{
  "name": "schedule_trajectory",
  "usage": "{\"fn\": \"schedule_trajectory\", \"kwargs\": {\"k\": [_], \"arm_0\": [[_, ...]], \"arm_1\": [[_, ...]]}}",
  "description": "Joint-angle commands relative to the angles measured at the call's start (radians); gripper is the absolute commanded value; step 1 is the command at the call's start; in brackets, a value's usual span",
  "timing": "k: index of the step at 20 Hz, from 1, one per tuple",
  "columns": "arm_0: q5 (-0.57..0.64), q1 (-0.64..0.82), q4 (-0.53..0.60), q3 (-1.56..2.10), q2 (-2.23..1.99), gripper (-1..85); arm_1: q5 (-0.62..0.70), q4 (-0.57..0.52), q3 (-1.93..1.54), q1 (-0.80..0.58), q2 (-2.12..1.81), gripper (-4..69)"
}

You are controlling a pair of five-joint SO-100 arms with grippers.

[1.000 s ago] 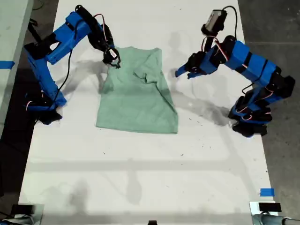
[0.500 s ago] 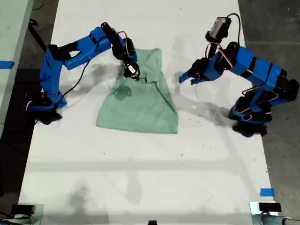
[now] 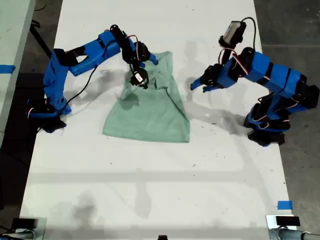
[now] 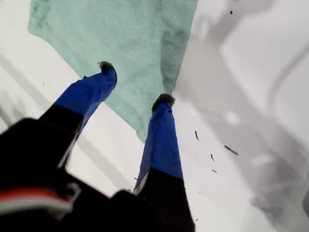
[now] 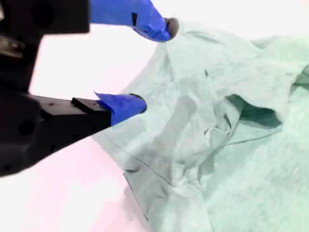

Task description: Fold t-shirt

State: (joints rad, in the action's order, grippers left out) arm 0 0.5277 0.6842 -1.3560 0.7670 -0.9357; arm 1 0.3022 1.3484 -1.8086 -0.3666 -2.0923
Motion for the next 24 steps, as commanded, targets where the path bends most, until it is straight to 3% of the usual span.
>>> {"fn": "schedule_trajectory", "kwargs": {"k": [1, 7, 9, 11, 13, 17, 24], "arm_0": [[0.046, -0.031, -0.138, -0.052, -0.239, 25.7], [0.060, -0.138, -0.480, 0.044, -0.580, 24.7], [0.023, -0.241, -0.531, 0.135, -0.666, 24.1], [-0.025, -0.345, -0.531, 0.227, -0.727, 23.9], [-0.067, -0.420, -0.525, 0.285, -0.741, 24.0], [-0.112, -0.529, -0.483, 0.374, -0.742, 24.5], [-0.190, -0.584, -0.293, 0.739, -0.977, 24.4]], "arm_1": [[-0.014, -0.026, 0.002, 0.011, -0.058, 20.0], [0.018, -0.044, -0.061, 0.012, -0.156, 15.6], [0.038, -0.037, -0.061, 0.040, -0.130, 25.8], [0.058, -0.035, -0.064, 0.075, -0.075, 32.4], [0.080, -0.074, -0.067, 0.114, 0.000, 34.7], [0.109, -0.160, -0.077, 0.181, 0.153, 36.3], [0.112, -0.301, -0.158, 0.262, 0.304, 36.3]]}}
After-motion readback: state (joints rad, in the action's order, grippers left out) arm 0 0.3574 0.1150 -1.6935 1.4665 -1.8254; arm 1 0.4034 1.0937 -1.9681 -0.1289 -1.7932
